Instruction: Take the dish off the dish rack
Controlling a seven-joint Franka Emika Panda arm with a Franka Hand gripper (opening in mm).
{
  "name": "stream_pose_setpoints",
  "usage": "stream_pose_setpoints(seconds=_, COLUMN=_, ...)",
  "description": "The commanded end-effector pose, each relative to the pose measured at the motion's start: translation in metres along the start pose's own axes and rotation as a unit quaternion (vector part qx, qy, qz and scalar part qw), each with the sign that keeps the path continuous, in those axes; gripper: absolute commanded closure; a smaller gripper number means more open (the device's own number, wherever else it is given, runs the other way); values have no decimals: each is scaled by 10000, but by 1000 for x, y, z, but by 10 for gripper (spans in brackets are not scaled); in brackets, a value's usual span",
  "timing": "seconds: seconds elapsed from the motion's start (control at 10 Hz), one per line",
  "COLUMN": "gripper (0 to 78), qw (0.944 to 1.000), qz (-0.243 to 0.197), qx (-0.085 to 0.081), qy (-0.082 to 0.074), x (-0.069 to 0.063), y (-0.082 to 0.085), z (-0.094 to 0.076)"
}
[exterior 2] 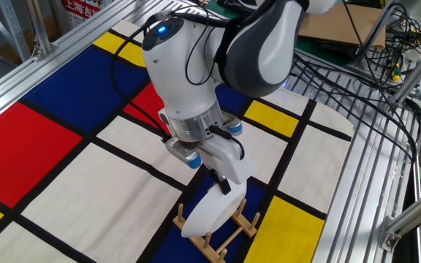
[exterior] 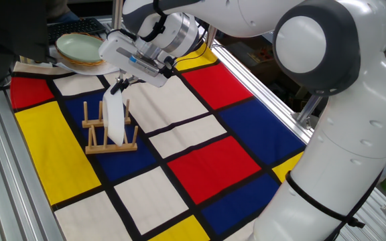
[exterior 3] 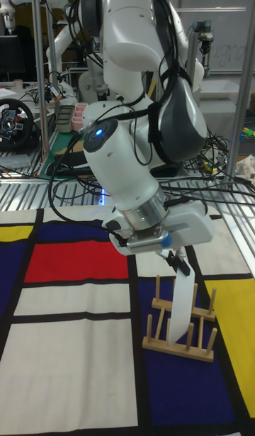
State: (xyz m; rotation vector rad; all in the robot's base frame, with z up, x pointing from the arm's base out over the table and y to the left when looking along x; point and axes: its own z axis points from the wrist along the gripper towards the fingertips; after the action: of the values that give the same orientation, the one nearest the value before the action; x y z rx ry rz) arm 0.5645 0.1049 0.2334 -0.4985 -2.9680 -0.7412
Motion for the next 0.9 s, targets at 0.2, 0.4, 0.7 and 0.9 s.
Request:
stream_pose_setpoints(seconds=0.2, gripper=764, qw=9910, qz=806, qx=-1063, qy=105, x=10, y=19, z=6)
stream_pose_setpoints(seconds=0.4, gripper=764, qw=9897, qz=826, qx=-1164, qy=150, x=10, y=19, z=6)
stream_pose_setpoints(seconds=0.7, gripper=764, qw=9885, qz=803, qx=-1260, qy=218, x=9, y=20, z=6)
stream_pose_setpoints(seconds=0.9, gripper=764, qw=9886, qz=723, qx=-1302, qy=234, x=8, y=20, z=5)
